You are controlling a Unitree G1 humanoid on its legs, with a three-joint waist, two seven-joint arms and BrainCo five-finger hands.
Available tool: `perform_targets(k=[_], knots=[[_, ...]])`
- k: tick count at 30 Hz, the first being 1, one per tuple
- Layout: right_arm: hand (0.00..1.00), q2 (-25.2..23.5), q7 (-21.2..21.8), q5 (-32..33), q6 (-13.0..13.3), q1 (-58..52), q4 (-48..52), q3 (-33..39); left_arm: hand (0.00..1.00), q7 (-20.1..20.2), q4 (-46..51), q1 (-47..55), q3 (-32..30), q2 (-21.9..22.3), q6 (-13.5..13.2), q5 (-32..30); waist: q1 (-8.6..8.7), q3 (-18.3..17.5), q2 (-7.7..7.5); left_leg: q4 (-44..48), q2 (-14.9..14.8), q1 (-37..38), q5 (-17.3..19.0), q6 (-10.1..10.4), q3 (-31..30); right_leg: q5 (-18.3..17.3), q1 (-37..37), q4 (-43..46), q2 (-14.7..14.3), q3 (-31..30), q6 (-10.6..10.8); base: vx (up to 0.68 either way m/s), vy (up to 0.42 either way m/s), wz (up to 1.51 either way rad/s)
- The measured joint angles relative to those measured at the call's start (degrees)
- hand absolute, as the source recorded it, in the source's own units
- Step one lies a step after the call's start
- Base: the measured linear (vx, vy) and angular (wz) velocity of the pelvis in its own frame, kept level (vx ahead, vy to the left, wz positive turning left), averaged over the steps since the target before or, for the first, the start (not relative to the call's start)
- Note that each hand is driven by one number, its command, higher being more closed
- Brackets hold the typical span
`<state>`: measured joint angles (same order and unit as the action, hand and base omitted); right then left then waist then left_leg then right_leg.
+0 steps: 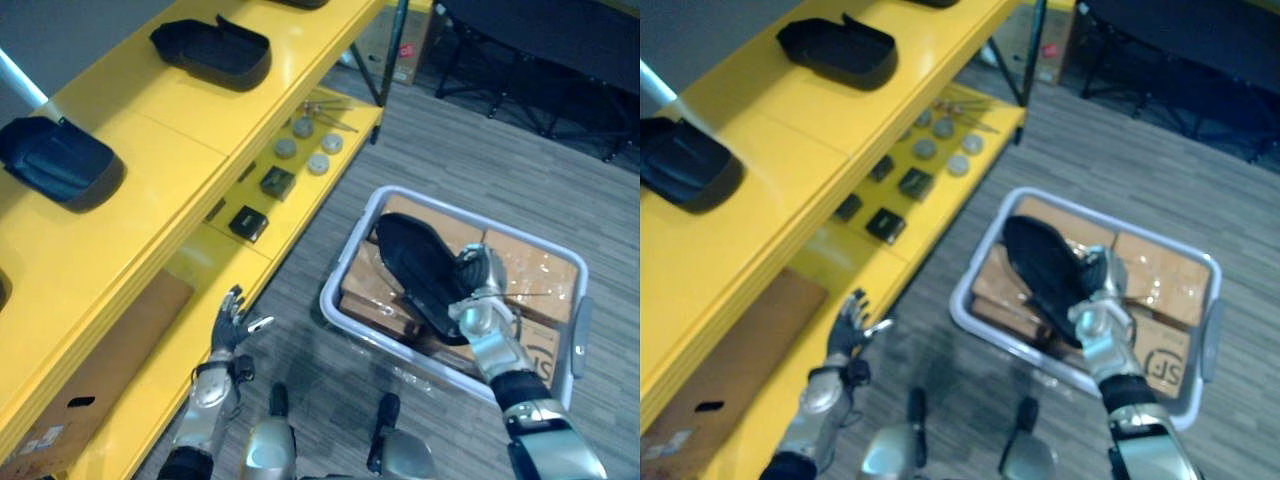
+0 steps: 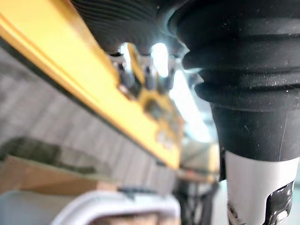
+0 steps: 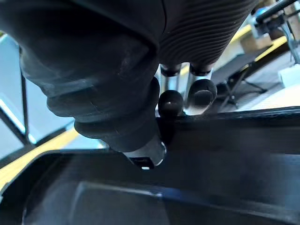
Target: Walk over and take plastic housings, then place them on the shelf
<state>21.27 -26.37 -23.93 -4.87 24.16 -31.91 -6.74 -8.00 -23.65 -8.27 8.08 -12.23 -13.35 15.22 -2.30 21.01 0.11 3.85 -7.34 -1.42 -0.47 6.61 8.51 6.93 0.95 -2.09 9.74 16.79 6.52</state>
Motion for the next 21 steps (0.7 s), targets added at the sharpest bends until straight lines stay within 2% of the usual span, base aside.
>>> perform_targets(k=[3, 5, 8, 15, 19, 21], knots=[[1.0, 0.3, 0.0, 0.0, 0.0, 2.5, -0.2, -0.1, 0.0, -0.2, -0.6, -7.8, 0.1, -1.4, 1.2, 0.9, 0.73, 0.0, -0.01, 0.6, -0.1, -0.9, 0.0, 0.0, 0.2, 0.8, -0.8, -0.3, -0.4, -0.4, -0.4, -0.03, -0.003, -0.09], [1.0, 0.4, -0.1, 0.2, 0.0, 7.4, -3.0, -0.7, 0.0, -0.1, -3.6, -14.2, 1.6, -2.1, 1.4, 4.7, 1.11, 0.0, -0.01, 0.8, -0.3, -2.2, -0.2, 0.2, 0.6, 1.7, -2.4, -0.5, -0.6, -1.2, -0.5, -0.03, 0.008, -0.14], [1.0, 0.4, -1.2, 0.9, 0.0, 13.5, -6.8, -2.2, 0.0, 0.1, -6.5, -19.8, 3.8, -1.5, 2.3, 7.0, 1.72, 0.0, -0.03, 1.7, -0.4, -4.1, -0.2, 0.3, 0.5, 2.3, -3.9, -0.5, -0.8, -1.3, -0.8, -0.04, 0.009, -0.04], [1.0, 0.1, -7.0, 5.3, 0.4, 24.6, -10.5, -2.5, 0.0, -1.1, -11.7, -27.0, 5.0, 1.9, 4.0, 12.2, 1.92, 0.2, -0.02, 3.0, -0.5, -7.4, -0.3, 0.3, 0.2, 2.9, -6.8, 0.1, -0.8, -1.3, -1.0, -0.03, 0.018, 0.01], [1.0, -0.1, -9.7, 7.0, 2.3, 29.7, -11.5, -2.5, 0.0, -3.3, -14.4, -31.0, 6.3, 3.2, 6.7, 17.6, 2.2, 1.2, -0.01, 4.4, -0.6, -9.0, -0.1, 0.1, 0.2, 2.9, -8.0, 0.8, -0.7, -1.3, -1.0, -0.04, 0.023, 0.01], [1.0, -0.4, -10.7, 7.8, 2.4, 30.9, -11.5, -2.5, 0.0, -4.5, -15.1, -32.4, 6.3, 3.9, 7.7, 18.7, 2.31, 1.6, 0.03, 4.6, -0.7, -9.3, -0.1, 0.1, 0.2, 2.9, -8.4, 1.2, -0.7, -1.4, -1.1, -0.04, 0.017, -0.03]])
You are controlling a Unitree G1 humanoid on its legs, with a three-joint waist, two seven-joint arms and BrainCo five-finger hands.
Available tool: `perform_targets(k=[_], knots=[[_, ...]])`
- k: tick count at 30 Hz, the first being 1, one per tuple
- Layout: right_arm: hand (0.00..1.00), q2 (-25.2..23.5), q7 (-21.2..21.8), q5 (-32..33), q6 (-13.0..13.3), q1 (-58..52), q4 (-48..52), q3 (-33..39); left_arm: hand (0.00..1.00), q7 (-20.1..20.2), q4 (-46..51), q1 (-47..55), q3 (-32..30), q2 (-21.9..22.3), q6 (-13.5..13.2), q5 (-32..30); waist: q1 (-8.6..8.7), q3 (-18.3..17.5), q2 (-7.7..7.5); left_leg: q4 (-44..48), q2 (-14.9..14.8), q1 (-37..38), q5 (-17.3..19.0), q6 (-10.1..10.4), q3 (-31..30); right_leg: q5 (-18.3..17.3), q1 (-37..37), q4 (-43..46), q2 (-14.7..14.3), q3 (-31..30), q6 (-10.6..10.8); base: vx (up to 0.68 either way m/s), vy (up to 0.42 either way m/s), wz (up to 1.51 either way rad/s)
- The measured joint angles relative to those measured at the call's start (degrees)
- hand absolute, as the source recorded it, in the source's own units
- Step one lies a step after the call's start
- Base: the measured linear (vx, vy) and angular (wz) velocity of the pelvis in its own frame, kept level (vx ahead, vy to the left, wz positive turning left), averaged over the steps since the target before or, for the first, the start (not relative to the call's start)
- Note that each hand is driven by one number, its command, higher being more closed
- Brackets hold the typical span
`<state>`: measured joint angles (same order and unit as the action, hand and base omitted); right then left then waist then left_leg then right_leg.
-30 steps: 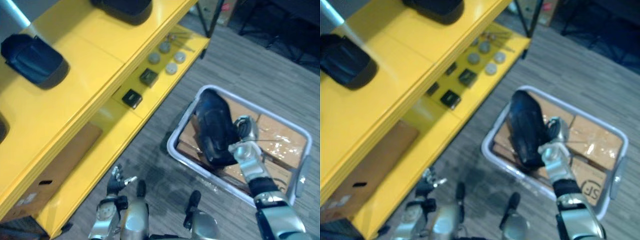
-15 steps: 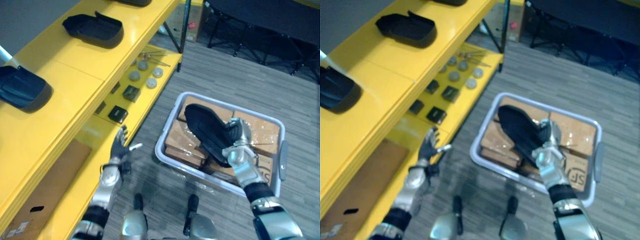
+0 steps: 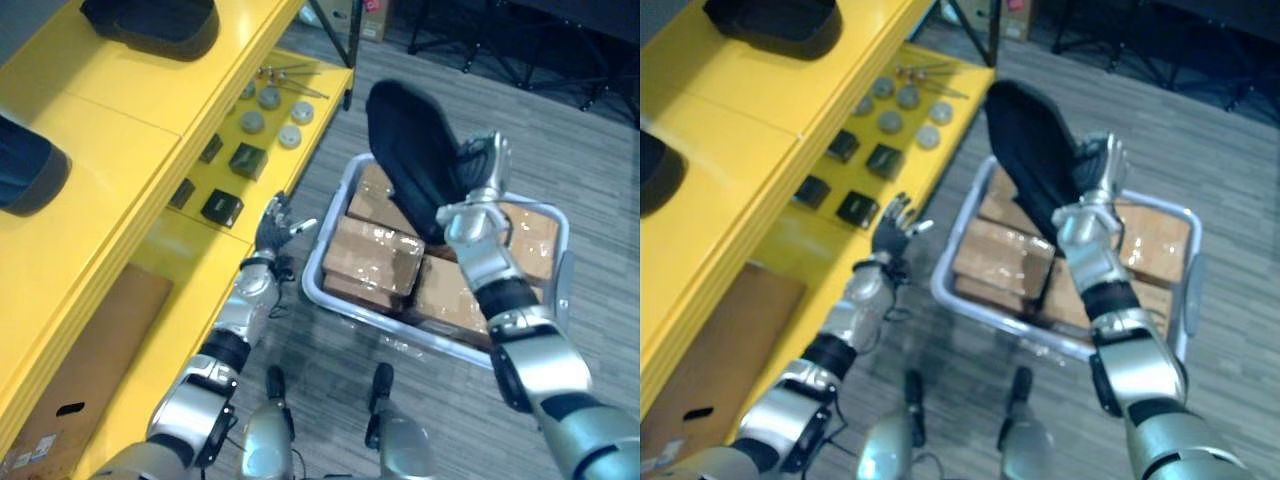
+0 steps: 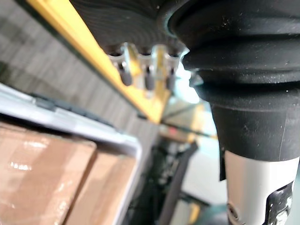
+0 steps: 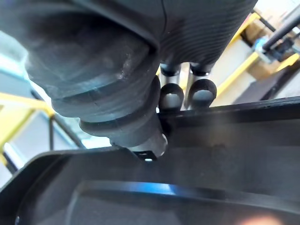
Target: Walk over and take plastic housings, then place them on the shelf
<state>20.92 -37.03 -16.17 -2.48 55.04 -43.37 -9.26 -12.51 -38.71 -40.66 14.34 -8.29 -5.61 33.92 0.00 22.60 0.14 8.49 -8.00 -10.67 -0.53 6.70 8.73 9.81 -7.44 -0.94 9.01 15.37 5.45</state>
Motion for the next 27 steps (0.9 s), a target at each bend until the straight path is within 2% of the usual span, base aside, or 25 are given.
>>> perform_targets(k=[4, 8, 10, 14, 17, 19, 23, 24, 26, 27], knots=[[1.0, -1.2, -1.0, 1.5, 0.2, 1.4, 0.4, 0.0, 0.0, -2.6, -2.1, -3.3, -0.1, 0.4, 2.0, 2.3, 0.73, 0.7, -0.22, 0.2, -0.3, -0.5, 0.0, 0.0, 1.0, -0.1, -1.4, 0.8, -0.1, -1.2, -0.2, -0.02, 0.012, -0.11], [1.0, -1.7, -2.0, 2.8, 0.2, 1.6, 3.0, 0.0, 0.0, -2.3, -3.6, -6.0, -0.2, 1.0, 2.5, 4.6, 1.85, 1.8, -0.18, 0.8, -0.5, -0.5, 0.4, 0.0, 1.4, -0.1, -1.7, 1.1, -0.2, -1.7, -0.2, 0.0, 0.009, -0.09], [1.0, -1.9, -2.1, 3.9, 0.5, 2.1, 5.1, 0.0, 0.0, -1.0, -3.7, -7.7, -0.2, 1.8, 1.6, 6.3, 2.35, 3.2, -0.17, 1.9, -0.6, -0.5, 1.1, -0.1, 1.6, -0.1, -1.7, 1.4, -0.2, -2.3, -0.2, -0.03, 0.018, -0.13], [1.0, -2.9, -2.4, 5.3, 1.0, 2.2, 5.2, -1.4, 0.0, 3.6, -4.2, -8.6, 0.0, 3.7, -3.3, 10.5, 2.58, 3.2, -0.19, 2.3, -0.7, -0.4, 1.6, -0.1, 3.0, -0.1, -2.4, 1.5, -0.3, -3.5, -0.2, -0.01, 0.018, -0.14], [1.0, -4.3, -2.9, 6.4, 1.0, 2.2, 5.2, -2.4, 0.0, 4.9, -4.2, -9.1, 0.6, 4.4, -5.9, 10.1, 2.68, 3.2, -0.19, 2.3, -0.9, -0.3, 1.6, -0.1, 3.2, -0.1, -2.4, 1.7, -0.4, -4.0, -0.2, 0.0, 0.002, -0.05], [1.0, -5.3, -3.1, 6.5, 1.1, 2.2, 5.2, -2.5, 0.0, 5.7, -4.2, -9.2, 1.6, 4.4, -6.6, 9.8, 2.71, 3.2, -0.19, 2.3, -0.9, -0.2, 1.6, -0.1, 3.4, 0.0, -2.4, 1.7, -0.5, -4.2, -0.2, 0.0, 0.0, 0.0], [1.0, -6.8, -3.1, 8.2, 1.1, 2.2, 5.2, -4.1, 0.0, 6.5, -4.2, -9.1, 3.0, 4.4, -7.4, 5.3, 2.69, 3.3, -0.34, 2.1, -0.9, 0.6, 1.7, -0.1, 3.9, 0.0, -2.1, 1.8, -0.4, -4.7, -0.3, -0.02, 0.011, -0.06], [1.0, -7.2, -3.1, 8.7, 1.2, 2.2, 5.2, -4.7, 0.0, 6.5, -4.3, -9.1, 3.3, 4.4, -8.3, 3.8, 2.96, 3.3, -0.35, 2.1, -0.9, 0.8, 1.8, -0.1, 4.0, 0.0, -1.8, 1.7, -0.5, -4.7, -0.3, 0.0, 0.0, 0.0], [1.0, -7.6, -3.2, 8.7, 1.6, 2.2, 5.2, -5.3, 0.0, 6.2, -4.3, -9.1, 4.2, 4.4, -9.4, 2.5, 3.13, 3.3, -0.36, 2.1, -0.9, 1.0, 1.8, -0.2, 4.1, 0.0, -1.6, 1.6, -0.4, -4.7, -0.3, -0.02, 0.007, -0.02], [1.0, -7.8, -3.2, 8.7, 1.9, 2.2, 5.4, -5.6, 0.0, 5.2, -4.4, -9.1, 4.5, 4.4, -9.4, -0.4, 3.17, 3.3, -0.36, 2.1, -0.9, 1.0, 1.8, -0.2, 4.2, 0.0, -1.6, 1.4, -0.5, -4.7, -0.4, -0.03, 0.011, -0.05]])
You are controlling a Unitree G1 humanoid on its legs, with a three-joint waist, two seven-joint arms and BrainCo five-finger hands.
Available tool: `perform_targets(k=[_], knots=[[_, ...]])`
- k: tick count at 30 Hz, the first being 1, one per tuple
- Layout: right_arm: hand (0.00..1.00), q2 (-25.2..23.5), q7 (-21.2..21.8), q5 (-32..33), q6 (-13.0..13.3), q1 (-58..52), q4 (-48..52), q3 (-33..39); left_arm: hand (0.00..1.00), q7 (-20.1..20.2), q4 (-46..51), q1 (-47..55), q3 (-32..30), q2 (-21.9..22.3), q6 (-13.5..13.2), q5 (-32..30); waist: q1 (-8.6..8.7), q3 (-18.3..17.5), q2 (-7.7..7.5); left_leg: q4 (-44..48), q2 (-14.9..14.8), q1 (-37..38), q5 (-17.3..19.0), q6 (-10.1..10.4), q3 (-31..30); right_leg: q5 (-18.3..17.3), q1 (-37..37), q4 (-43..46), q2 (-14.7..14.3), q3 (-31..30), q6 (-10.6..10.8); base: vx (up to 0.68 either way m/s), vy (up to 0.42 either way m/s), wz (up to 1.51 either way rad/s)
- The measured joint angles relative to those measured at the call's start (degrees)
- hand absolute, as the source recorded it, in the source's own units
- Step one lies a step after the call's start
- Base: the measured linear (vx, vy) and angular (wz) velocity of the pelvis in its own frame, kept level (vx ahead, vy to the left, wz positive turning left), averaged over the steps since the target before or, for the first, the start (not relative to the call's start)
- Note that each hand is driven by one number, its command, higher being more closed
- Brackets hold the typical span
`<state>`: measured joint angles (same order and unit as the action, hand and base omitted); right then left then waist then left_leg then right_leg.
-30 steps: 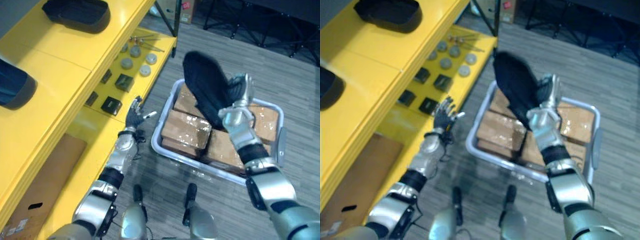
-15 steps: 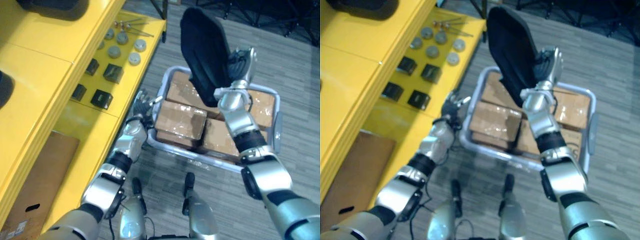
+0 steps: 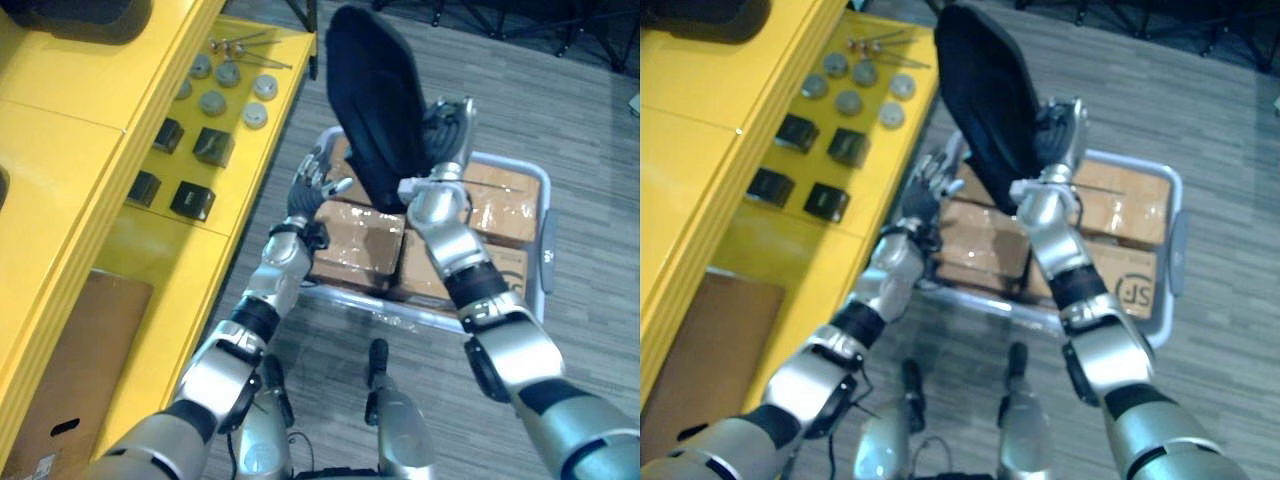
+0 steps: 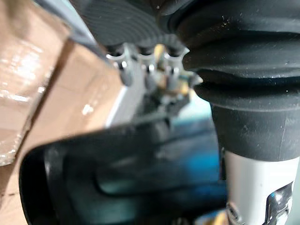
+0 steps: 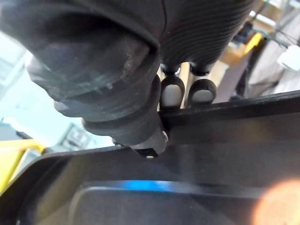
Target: Walk over and take plastic housings, then place them on the shelf
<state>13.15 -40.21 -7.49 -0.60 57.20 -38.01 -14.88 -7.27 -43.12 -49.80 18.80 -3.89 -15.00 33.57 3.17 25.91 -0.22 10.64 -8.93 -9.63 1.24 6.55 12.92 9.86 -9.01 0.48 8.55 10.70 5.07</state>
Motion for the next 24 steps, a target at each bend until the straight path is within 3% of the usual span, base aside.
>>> perform_targets(k=[9, 13, 19, 24], knots=[[1.0, -1.5, 0.0, -0.1, 0.8, -0.3, 5.6, -1.3, 0.0, -8.4, -1.7, 0.1, 0.2, 0.0, 0.8, -14.0, 0.73, 0.0, -0.06, -0.2, -0.9, 0.9, 0.1, 0.2, 1.4, 0.4, 0.0, -0.5, -0.9, -1.2, -0.4, 0.0, -0.002, -0.08], [1.0, -1.6, -0.1, -0.2, 0.8, -1.6, 6.6, -3.3, 0.0, -12.2, -3.8, 0.2, 0.1, 0.0, 1.0, -14.4, 0.85, 0.0, -0.15, -0.4, -1.2, 1.7, 0.2, 0.4, 1.6, 0.6, 0.9, -1.2, -1.3, -1.4, -0.5, 0.0, 0.005, -0.05], [1.0, -2.2, -1.1, -0.2, 0.5, -3.2, 7.3, -3.4, 0.0, -22.0, -3.8, 0.2, -0.9, 0.0, 0.1, -16.2, 0.77, 0.4, -1.02, -0.4, -1.4, 1.7, 0.2, 0.5, 1.6, 0.7, 1.0, -1.3, -1.5, -1.3, -0.6, 0.0, 0.0, 0.0], [1.0, -2.6, -1.8, -0.2, 0.5, -3.3, 7.3, -3.4, 0.0, -24.1, -3.8, 0.4, -2.8, 0.5, 0.1, -16.2, 0.75, 0.3, -1.76, -0.5, -1.4, 1.7, 0.2, 0.5, 1.5, 0.7, 1.1, -1.4, -1.5, -1.2, -0.5, 0.0, 0.0, 0.0]])
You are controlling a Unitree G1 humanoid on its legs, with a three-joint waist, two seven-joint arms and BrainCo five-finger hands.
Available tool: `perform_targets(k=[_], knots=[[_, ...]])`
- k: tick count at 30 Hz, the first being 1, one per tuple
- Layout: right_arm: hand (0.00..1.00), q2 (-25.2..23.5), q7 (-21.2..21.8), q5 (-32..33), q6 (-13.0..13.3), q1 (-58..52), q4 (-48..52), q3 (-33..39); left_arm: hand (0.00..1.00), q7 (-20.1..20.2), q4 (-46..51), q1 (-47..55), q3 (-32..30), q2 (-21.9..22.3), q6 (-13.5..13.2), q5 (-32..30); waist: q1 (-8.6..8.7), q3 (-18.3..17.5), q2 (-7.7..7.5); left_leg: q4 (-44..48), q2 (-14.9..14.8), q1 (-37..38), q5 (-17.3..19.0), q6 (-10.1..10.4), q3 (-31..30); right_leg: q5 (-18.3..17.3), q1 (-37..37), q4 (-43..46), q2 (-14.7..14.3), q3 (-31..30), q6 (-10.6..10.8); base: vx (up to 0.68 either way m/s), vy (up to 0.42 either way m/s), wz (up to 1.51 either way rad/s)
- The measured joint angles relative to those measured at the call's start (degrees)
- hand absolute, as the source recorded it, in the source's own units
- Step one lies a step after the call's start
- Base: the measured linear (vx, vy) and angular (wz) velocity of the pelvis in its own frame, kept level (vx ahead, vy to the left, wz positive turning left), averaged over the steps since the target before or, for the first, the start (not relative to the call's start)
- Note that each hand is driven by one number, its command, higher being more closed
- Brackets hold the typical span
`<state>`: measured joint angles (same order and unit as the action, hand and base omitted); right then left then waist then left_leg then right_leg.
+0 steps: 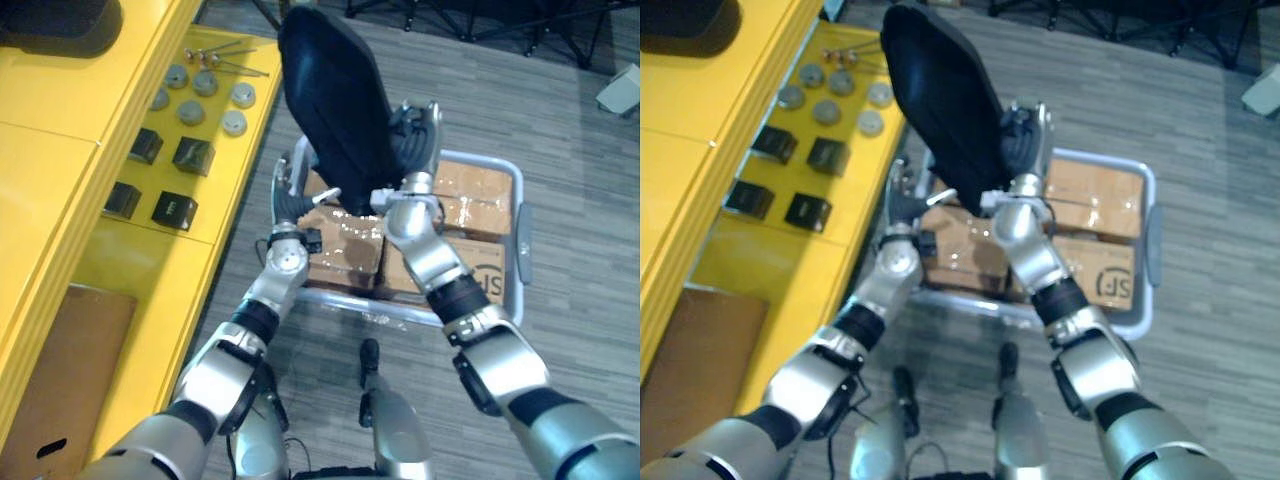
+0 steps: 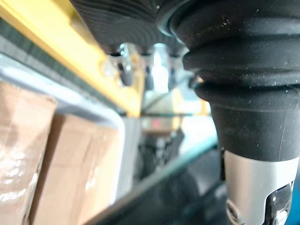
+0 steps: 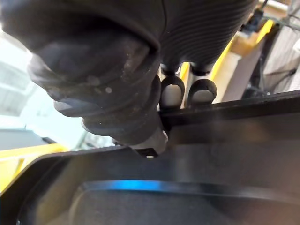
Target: Walk over and take plastic housings, then place them on the shelf
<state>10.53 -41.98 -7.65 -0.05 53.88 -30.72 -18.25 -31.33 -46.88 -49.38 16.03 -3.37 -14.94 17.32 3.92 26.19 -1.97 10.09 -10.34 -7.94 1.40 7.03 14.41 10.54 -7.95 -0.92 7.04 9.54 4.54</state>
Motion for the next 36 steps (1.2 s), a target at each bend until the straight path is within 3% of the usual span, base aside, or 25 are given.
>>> perform_targets(k=[11, 20, 25, 29, 31, 32, 36], knots=[[1.0, -1.5, -0.5, 0.1, 0.0, -1.9, 0.0, -0.5, 0.0, -1.9, 0.7, 0.6, -1.4, 2.5, -1.5, 0.7, -0.03, -0.1, -0.18, -0.1, 0.0, 0.1, 0.0, 0.0, -0.1, 0.0, 0.1, -0.1, -0.1, 0.1, 0.0, 0.0, 0.0, 0.0], [1.0, -4.0, -0.5, 0.2, 0.5, -3.4, 5.0, -2.4, 0.0, 3.1, 0.7, 2.3, -0.9, 3.3, -1.7, 4.9, 0.07, -1.0, -1.79, -0.2, 0.0, 0.4, 0.0, 0.0, 0.2, 0.1, 0.2, -0.2, -0.1, -0.3, 0.0, 0.0, 0.001, -0.01], [1.0, -4.8, -0.4, 0.2, 1.4, -3.6, 7.8, -4.1, 0.0, 5.6, 0.7, 2.8, 0.6, 3.4, -1.7, 5.9, 0.11, -1.0, -1.8, -0.2, 0.0, 0.9, 0.0, 0.0, 0.5, 0.1, 0.3, -0.2, -0.1, -0.8, 0.0, 0.0, 0.0, -0.03], [1.0, -5.3, -0.3, 0.7, 1.5, -3.6, 11.5, -4.6, 0.0, 10.0, 0.6, 3.2, 1.1, 4.0, -3.4, 17.2, 0.21, -1.0, -1.81, -0.2, 0.0, 1.2, 0.0, 0.0, 0.7, 0.2, 0.4, -0.2, -0.2, -1.0, 0.0, 0.0, 0.001, -0.05], [1.0, -5.6, 0.0, 2.3, 1.5, -3.6, 12.9, -4.9, 0.0, 14.2, 0.5, 4.2, 1.0, 3.9, -6.5, 24.7, 0.12, -1.0, -1.91, -0.3, -0.1, 1.9, 0.1, 0.2, 1.5, 0.3, 0.5, -0.2, -0.2, -1.8, 0.0, -0.01, 0.016, -0.15], [1.0, -5.7, 0.1, 2.6, 1.5, -3.7, 13.0, -4.9, 1.0, 14.8, 0.5, 4.3, 1.0, 3.9, -7.3, 26.0, 0.17, -1.0, -1.91, -0.3, -0.1, 2.0, 0.2, 0.2, 1.6, 0.3, 0.7, -0.2, -0.2, -1.8, 0.0, -0.02, 0.02, -0.1], [1.0, -5.9, 0.8, 3.2, 1.4, -4.8, 14.6, -5.0, 1.0, 19.8, 0.7, 4.3, 0.8, 3.9, -13.9, 37.0, 0.29, -1.0, -2.92, -0.1, -0.1, 2.0, 0.2, 0.3, 1.6, 0.5, 0.9, -0.7, -0.3, -1.8, 0.1, 0.0, 0.0, 0.0]])
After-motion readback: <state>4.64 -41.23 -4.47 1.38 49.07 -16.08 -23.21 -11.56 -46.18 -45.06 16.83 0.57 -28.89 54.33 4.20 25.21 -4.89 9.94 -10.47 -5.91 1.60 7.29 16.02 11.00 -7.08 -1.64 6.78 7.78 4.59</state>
